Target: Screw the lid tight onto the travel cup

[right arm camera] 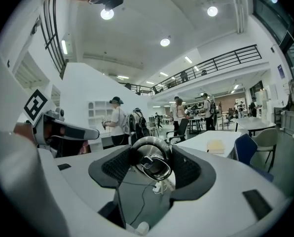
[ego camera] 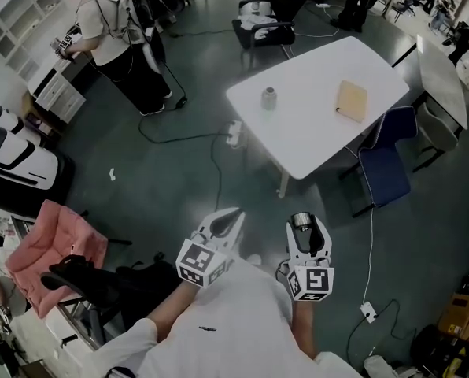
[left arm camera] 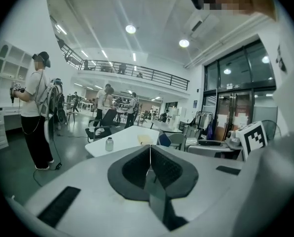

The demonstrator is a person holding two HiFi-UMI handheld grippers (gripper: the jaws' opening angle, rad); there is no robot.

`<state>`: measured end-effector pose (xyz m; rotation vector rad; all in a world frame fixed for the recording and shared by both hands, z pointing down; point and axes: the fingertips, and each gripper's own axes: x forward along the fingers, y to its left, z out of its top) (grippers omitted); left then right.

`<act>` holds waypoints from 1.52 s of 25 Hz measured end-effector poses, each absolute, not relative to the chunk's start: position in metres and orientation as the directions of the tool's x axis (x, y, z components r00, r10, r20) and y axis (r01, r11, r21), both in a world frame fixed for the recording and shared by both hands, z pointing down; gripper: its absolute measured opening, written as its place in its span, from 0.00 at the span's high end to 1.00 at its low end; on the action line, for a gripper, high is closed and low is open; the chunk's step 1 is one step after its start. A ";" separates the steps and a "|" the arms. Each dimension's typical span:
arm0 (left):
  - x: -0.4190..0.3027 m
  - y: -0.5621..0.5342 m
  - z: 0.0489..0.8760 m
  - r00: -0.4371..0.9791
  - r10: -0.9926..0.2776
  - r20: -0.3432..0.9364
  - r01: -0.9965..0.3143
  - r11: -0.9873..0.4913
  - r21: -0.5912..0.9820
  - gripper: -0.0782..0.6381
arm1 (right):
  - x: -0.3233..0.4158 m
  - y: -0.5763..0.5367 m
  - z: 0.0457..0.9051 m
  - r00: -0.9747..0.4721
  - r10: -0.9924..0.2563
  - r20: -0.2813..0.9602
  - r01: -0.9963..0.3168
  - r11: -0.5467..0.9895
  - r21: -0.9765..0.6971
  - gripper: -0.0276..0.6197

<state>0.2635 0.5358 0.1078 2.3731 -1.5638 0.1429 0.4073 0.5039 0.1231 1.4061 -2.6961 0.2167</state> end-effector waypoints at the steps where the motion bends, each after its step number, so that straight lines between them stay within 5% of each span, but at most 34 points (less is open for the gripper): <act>1: 0.263 0.531 0.107 0.406 -0.882 0.239 -0.911 -0.369 0.185 0.88 | 0.407 0.500 0.123 -0.574 -0.806 0.144 -0.819 0.568 -0.085 0.57; 20: 0.167 0.300 0.124 0.423 -0.873 0.244 -0.897 -0.364 0.253 0.88 | 0.295 0.277 0.128 -0.614 -0.764 0.198 -0.785 0.618 -0.046 0.57; 38: 0.071 0.085 0.120 0.567 -0.782 0.259 -0.822 -0.518 0.235 0.88 | 0.189 0.066 0.120 -0.534 -0.813 0.232 -0.841 0.539 -0.043 0.57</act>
